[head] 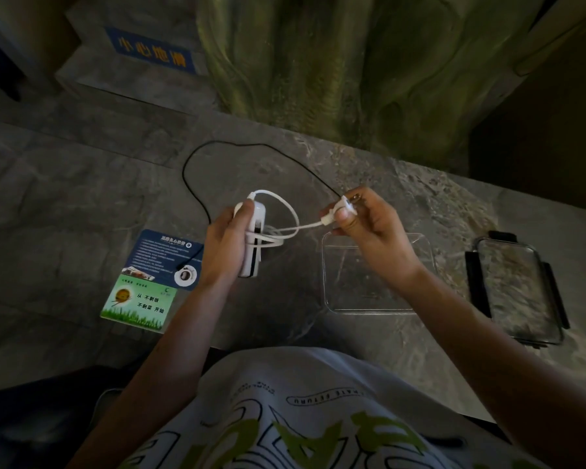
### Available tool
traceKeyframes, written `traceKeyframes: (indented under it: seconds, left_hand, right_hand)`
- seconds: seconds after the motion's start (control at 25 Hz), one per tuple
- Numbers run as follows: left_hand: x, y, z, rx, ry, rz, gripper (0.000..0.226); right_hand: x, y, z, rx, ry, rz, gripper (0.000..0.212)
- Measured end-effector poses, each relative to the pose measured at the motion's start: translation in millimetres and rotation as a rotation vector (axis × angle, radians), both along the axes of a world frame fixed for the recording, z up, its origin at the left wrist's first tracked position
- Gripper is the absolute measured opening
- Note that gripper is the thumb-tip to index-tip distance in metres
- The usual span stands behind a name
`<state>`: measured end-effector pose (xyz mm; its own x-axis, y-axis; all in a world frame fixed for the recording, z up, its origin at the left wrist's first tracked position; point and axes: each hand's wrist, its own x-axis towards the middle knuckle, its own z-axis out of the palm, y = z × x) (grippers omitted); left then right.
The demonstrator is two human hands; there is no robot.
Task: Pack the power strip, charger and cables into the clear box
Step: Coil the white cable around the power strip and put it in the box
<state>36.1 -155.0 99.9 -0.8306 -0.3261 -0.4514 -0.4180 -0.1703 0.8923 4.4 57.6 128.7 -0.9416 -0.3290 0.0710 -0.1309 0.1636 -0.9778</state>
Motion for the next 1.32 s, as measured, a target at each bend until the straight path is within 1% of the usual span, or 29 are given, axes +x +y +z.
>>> traceKeyframes:
  seconds: [0.12,0.28,0.36,0.48,0.52,0.56,0.68,0.8,0.84,0.88,0.96,1.04,1.12,1.2,1.28,1.32]
  left_hand:
    - [-2,-7,-5,0.031,-0.013,0.05,0.044]
    - [-7,-17,-13,0.235,-0.099,0.183,0.037]
    - [-8,-25,-16,0.252,-0.115,0.238,0.033]
    - [-10,-33,-21,0.227,-0.094,0.252,0.027]
    - [-9,-35,-25,0.167,-0.096,0.241,0.027]
    - [-8,-38,-32,0.066,-0.096,0.219,0.027]
    - [0,-43,-55,-0.286,-0.031,0.082,0.03]
    - [5,-37,-64,-0.578,0.001,-0.119,0.039]
    - [5,-35,-66,-0.652,0.001,-0.201,0.036]
    - [6,-31,-64,-0.685,0.004,-0.294,0.032]
    - [7,-24,-58,-0.651,0.03,-0.481,0.027]
    - [9,-12,-49,-0.518,0.055,-0.582,0.026]
    - [11,3,-36,-0.364,0.052,-0.57,0.028]
    - [11,17,-22,-0.309,0.062,-0.542,0.038]
    - [14,25,-12,-0.263,0.126,-0.588,0.042]
    - [15,27,-5,-0.188,0.18,-0.609,0.043]
  right_hand:
    - [2,7,-1,0.033,0.009,0.058,0.02]
    - [2,16,1,0.004,0.004,0.045,0.018]
    - [3,21,2,0.003,-0.007,0.043,0.019]
    - [4,30,2,0.018,-0.017,0.035,0.018]
    - [4,33,2,0.016,-0.015,0.026,0.016]
    - [3,34,3,0.017,-0.007,0.022,0.014]
    - [6,23,3,0.022,0.018,0.075,0.011]
    - [12,6,5,0.033,0.002,0.14,0.013]
    - [13,2,9,0.031,-0.005,0.161,0.016]
    - [13,-3,16,0.023,0.0,0.191,0.018]
    - [8,-11,33,-0.024,0.04,0.263,0.021]
    - [-1,-18,49,-0.095,0.044,0.302,0.024]
    - [-12,-26,61,-0.166,-0.037,0.269,0.021]
    - [-23,-31,68,-0.259,-0.163,0.185,0.02]
    - [-35,-31,69,-0.372,-0.279,0.108,0.018]
    - [-41,-30,68,-0.425,-0.332,0.069,0.018]
